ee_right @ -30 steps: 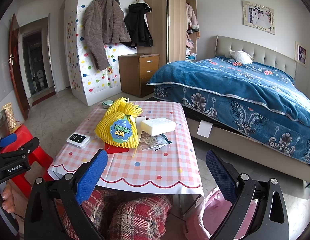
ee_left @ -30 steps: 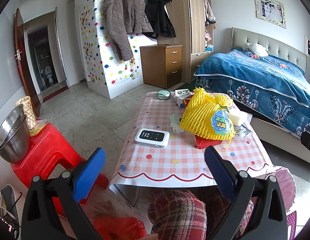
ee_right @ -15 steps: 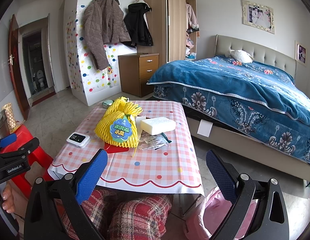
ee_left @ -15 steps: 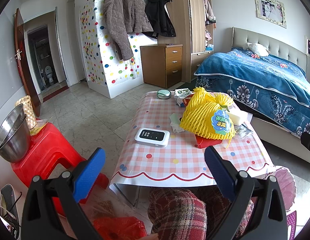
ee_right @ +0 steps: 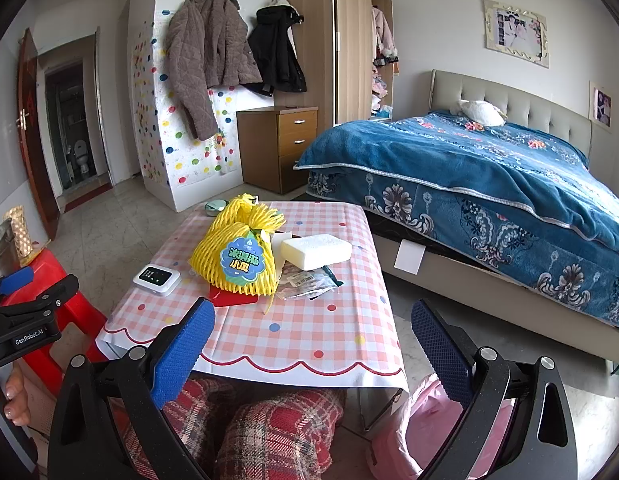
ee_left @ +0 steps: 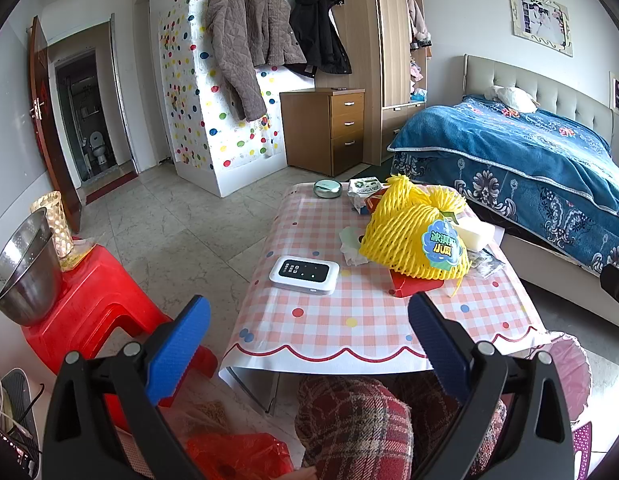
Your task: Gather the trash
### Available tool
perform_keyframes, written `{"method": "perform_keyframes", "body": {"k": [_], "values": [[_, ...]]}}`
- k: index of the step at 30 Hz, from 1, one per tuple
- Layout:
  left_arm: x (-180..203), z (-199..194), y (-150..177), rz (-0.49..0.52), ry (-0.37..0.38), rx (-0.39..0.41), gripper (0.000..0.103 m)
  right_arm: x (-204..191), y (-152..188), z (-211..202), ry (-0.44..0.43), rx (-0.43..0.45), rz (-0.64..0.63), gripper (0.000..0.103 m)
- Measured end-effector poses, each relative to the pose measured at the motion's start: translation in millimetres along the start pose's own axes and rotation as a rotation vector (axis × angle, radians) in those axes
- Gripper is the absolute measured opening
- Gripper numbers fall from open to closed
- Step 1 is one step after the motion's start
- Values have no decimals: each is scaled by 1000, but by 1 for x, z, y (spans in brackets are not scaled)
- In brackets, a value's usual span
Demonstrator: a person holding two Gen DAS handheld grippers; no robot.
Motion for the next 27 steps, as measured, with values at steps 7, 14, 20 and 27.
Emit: {"method": "perform_keyframes", "body": {"k": [7, 14, 20, 27], "values": [[0, 0, 0, 0, 0, 0, 96, 0, -1, 1, 0, 0, -1, 97], [-4, 7, 3, 2, 1, -13, 96, 0, -1, 2, 0, -1, 1, 97], [0, 38, 8, 27, 34, -59, 96, -4, 0, 15, -18, 17, -21, 97], [16, 78, 9, 56, 81, -127, 96, 1, -12, 46, -55, 46, 30, 97]]}}
Point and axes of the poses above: each gripper's, at about its wrist camera, not at the fingertips, and z roughly the way its jaws point, x to its right, y to its underside, the point moved 6 cm from there along z, roughly the way its jaws point, and after that the axes turned 7 degrees about -x, right-handed, at the moved point
